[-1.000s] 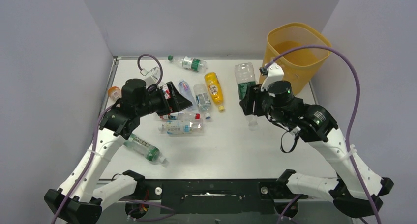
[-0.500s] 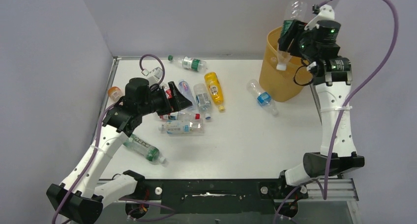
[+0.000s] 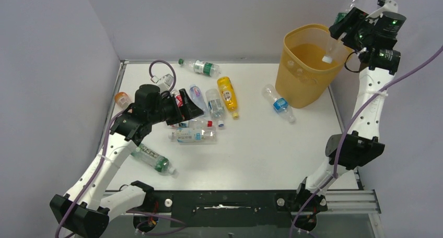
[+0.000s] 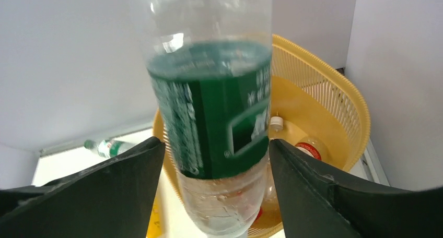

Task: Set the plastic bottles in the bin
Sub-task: Place the plastic bottle in the trash bin.

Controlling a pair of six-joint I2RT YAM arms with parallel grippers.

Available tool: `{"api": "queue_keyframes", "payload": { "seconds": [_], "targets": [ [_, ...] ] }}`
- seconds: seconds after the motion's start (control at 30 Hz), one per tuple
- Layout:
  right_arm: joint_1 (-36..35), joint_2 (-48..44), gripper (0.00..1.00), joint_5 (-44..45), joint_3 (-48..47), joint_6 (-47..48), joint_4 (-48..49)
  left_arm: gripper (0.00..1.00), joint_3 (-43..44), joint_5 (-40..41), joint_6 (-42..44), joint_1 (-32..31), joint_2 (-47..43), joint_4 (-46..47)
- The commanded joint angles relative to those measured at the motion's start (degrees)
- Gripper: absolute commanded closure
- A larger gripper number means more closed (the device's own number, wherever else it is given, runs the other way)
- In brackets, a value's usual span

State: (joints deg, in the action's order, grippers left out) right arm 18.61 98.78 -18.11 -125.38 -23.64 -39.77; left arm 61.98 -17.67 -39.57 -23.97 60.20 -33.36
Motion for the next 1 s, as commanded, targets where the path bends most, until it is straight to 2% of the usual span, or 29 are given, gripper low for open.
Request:
{"api": "queue_keyframes", "payload": {
  "seconds": [0.0,0.07,0.23,0.37,0.5,0.67,0.77,0.97],
  "targets": [
    [-0.25,3.0,0.16,-6.48,-2.56,1.09,0.85,0.09,0.17,1.18,1.05,-0.38,-0.86,0.42],
    [-0.5,4.31,0.01,-7.36,-3.09,2.03,-0.87,0.09,0.01,1.5,1.46,-0.47,-0.75,-0.06],
    [-1.77,2.62,0.02,-4.77,-3.06,3.45,-2.91,0.09,-0.04,3.37,1.59,-0.64,-1.19,-2.16],
    [-3.85,-0.15,0.02,-2.96,-5.21,4.91,-5.96,0.09,-1.65,3.96,-3.9,-0.6,-2.44,-1.6],
    [-10.21,-5.3,0.02,1.05,-3.52,7.01,-9.25,0.1,-4.39,2.31,-9.2,-0.47,-2.76,-0.35],
    [-20.32,-14.59,0.02,6.91,6.99,6.54,-8.44,0.07,-8.75,2.82,-11.98,-0.69,-3.99,2.09],
    [-26.1,-19.38,0.02,8.72,13.16,5.88,-8.56,0.06,-7.63,5.18,-9.53,-0.77,-3.09,0.69],
    [-35.93,-27.73,0.02,9.91,24.14,2.56,-7.92,0.05,-0.46,9.6,1.74,-1.99,4.75,-5.21]
  ]
}}
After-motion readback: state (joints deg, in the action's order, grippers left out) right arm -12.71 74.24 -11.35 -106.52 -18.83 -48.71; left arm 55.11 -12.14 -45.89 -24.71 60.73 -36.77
